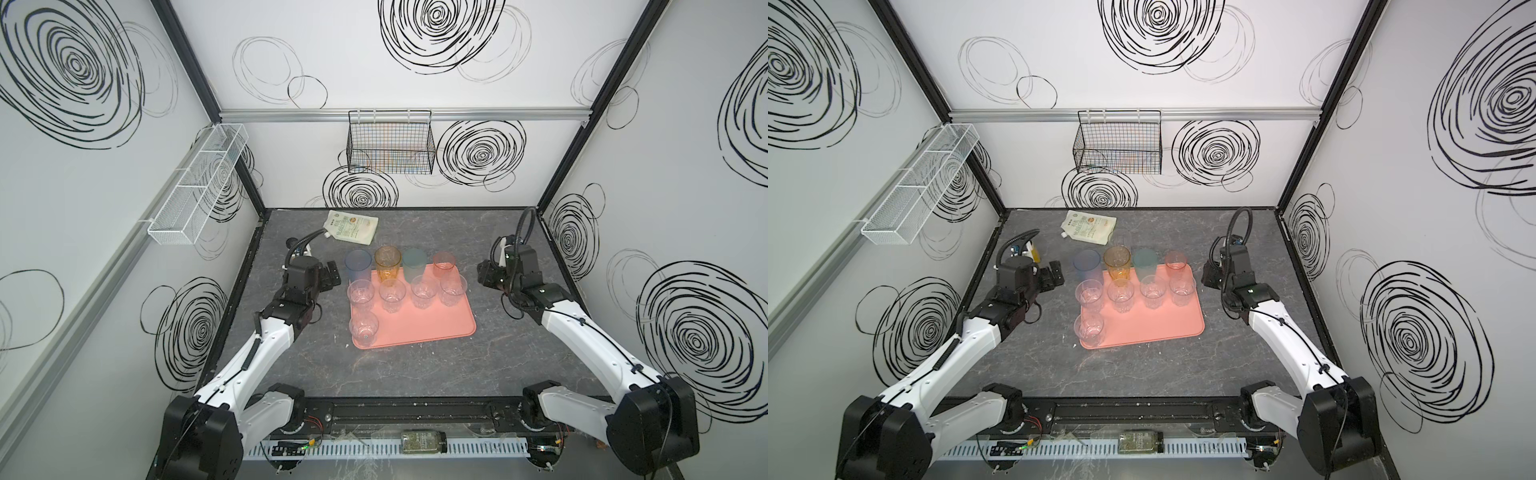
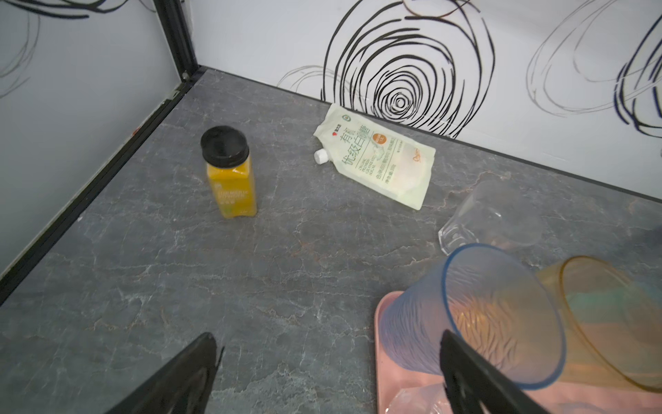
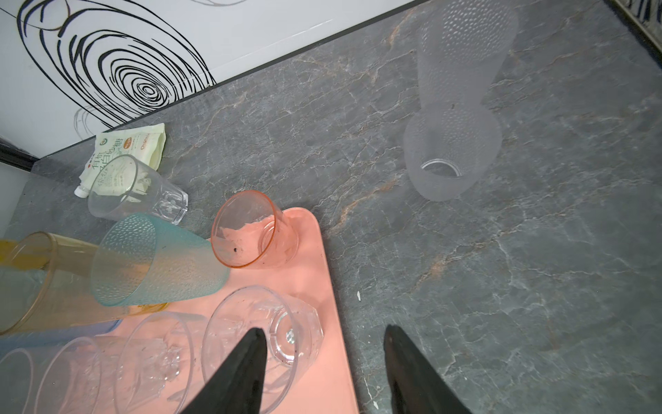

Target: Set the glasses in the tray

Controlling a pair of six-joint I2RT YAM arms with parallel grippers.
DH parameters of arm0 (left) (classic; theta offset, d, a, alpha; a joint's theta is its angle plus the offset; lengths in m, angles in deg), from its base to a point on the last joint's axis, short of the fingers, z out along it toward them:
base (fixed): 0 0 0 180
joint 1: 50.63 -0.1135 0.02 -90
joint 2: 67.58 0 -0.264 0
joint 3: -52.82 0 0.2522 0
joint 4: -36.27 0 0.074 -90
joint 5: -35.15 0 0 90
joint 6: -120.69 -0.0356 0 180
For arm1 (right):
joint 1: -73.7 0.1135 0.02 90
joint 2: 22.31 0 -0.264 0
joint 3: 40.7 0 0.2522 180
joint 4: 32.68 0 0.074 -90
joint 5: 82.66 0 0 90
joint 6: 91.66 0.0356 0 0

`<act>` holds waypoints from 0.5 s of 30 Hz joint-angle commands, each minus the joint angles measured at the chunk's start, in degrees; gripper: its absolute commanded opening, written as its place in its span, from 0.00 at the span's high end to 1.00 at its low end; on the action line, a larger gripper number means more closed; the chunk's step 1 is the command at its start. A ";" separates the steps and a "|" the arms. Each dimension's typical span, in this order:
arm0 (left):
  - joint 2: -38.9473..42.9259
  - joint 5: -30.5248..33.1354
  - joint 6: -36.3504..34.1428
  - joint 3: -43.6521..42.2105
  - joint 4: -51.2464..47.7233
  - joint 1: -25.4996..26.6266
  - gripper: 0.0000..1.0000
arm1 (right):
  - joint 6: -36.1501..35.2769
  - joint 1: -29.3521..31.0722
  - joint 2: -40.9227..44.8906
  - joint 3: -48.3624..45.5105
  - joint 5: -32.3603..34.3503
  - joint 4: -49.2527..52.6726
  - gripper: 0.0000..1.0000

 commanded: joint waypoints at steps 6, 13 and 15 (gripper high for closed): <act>1.76 11.61 10.49 -0.61 -0.40 4.05 0.04 | 4.79 -0.05 -5.49 0.49 -0.34 -2.62 0.43; -2.45 14.86 13.27 3.46 -4.75 8.23 0.04 | 7.42 -0.02 -9.17 2.57 0.83 -1.01 0.43; -2.84 13.86 13.46 3.63 -4.27 8.55 0.04 | 8.21 0.32 -10.21 3.27 0.68 -0.09 0.43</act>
